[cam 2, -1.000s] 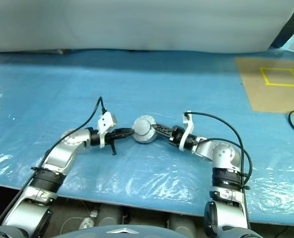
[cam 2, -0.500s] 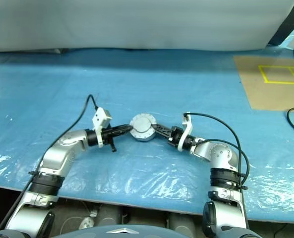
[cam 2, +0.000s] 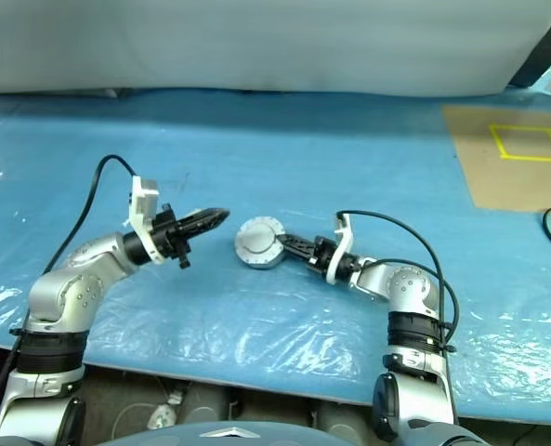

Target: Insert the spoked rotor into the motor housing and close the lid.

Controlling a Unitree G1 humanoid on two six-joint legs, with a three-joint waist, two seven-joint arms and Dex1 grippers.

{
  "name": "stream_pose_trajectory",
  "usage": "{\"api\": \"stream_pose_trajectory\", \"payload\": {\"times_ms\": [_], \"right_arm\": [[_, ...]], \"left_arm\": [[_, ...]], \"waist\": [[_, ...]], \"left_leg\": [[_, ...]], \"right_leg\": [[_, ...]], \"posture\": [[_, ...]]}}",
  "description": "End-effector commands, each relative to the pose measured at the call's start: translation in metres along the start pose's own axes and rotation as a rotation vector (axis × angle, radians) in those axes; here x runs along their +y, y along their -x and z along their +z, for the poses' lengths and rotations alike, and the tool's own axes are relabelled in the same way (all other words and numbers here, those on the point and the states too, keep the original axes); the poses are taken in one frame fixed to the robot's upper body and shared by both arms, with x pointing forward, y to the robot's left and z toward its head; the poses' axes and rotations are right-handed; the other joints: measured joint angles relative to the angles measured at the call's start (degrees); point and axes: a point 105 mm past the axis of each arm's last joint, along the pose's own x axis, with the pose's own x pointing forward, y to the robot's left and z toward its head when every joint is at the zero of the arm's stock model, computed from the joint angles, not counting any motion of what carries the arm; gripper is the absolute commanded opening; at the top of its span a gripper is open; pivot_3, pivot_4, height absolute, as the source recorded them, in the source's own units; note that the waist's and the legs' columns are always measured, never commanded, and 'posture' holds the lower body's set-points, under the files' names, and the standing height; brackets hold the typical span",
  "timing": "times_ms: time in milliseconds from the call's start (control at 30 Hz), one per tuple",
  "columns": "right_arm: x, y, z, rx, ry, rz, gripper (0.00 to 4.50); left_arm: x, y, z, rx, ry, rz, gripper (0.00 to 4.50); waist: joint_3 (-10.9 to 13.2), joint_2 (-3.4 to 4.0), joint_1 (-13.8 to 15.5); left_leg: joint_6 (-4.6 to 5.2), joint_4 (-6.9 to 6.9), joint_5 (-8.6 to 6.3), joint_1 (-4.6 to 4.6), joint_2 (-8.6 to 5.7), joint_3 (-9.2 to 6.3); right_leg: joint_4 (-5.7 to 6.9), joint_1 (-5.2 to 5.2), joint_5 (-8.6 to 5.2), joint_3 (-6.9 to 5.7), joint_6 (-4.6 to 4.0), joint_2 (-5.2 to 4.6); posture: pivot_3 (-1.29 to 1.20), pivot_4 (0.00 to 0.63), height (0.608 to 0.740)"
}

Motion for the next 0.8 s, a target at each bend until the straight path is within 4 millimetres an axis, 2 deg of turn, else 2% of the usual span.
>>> {"api": "stream_pose_trajectory", "payload": {"times_ms": [33, 67, 167, 267, 400, 567, 700, 800], "right_arm": [[0.052, -0.006, 0.025, -0.073, 0.047, 0.219, 1.35], [0.059, -0.007, 0.028, -0.080, 0.054, 0.244, 1.35], [0.076, -0.011, 0.032, -0.083, 0.070, 0.289, 1.20], [0.083, -0.015, 0.032, -0.070, 0.082, 0.297, 1.20], [0.092, -0.018, 0.032, -0.059, 0.097, 0.316, 1.20], [0.097, -0.020, 0.033, -0.049, 0.109, 0.321, 1.20], [0.097, -0.020, 0.033, -0.046, 0.115, 0.318, 1.20], [0.097, -0.020, 0.032, -0.043, 0.122, 0.314, 1.20]], "left_arm": [[0.017, 0.009, 0.005, -0.097, 0.119, 0.075, 0.00], [0.021, 0.013, 0.004, -0.122, 0.157, 0.092, 0.00], [0.027, 0.023, 0.000, -0.179, 0.259, 0.107, 0.60], [0.032, 0.030, 0.002, -0.248, 0.371, 0.124, 1.56], [0.004, 0.025, 0.001, -0.242, 0.573, -0.044, 2.84], [-0.005, 0.023, -0.006, -0.228, 0.725, -0.106, 4.48], [-0.001, 0.014, -0.011, -0.207, 0.737, -0.070, 4.48], [0.001, 0.005, -0.005, -0.231, 0.747, -0.091, 4.48]], "waist": [[0.01, 0.01, -0.05], [0.01, 0.01, -0.06], [0.02, 0.00, 0.08], [0.01, -0.01, 0.20], [0.03, -0.04, 0.27], [0.04, -0.06, 0.25], [0.04, -0.06, 0.20], [0.05, -0.07, 0.26]], "left_leg": [[0.00, 0.00, 0.00, -0.02, 0.00, 0.00], [0.00, 0.01, 0.00, -0.02, -0.01, 0.00], [0.00, 0.04, 0.01, -0.09, -0.01, 0.00], [0.01, 0.02, 0.01, -0.15, -0.03, 0.00], [-0.01, 0.03, 0.00, -0.20, -0.05, 0.00], [-0.02, 0.17, 0.00, -0.23, -0.08, -0.01], [-0.03, 0.18, 0.00, -0.18, -0.09, -0.05], [-0.03, 0.22, 0.00, -0.20, -0.15, -0.09]], "right_leg": [[0.01, -0.02, 0.00, 0.01, 0.00, 0.00], [0.02, -0.03, 0.00, 0.01, 0.00, 0.00], [0.04, -0.06, 0.01, -0.01, 0.01, 0.02], [0.00, -0.06, 0.01, -0.06, 0.01, 0.01], [-0.01, -0.06, 0.01, -0.10, 0.01, -0.01], [0.08, -0.06, 0.02, -0.11, 0.03, 0.00], [0.15, -0.05, 0.03, -0.10, 0.05, 0.00], [0.14, -0.04, 0.04, -0.10, 0.08, 0.00]], "posture": [[0.00, 0.150, 0.740], [0.00, 0.150, 0.740], [0.00, 0.150, 0.740], [0.00, 0.150, 0.740], [0.00, 0.150, 0.740], [0.00, 0.150, 0.740], [0.00, 0.150, 0.740], [0.00, 0.150, 0.740]]}}
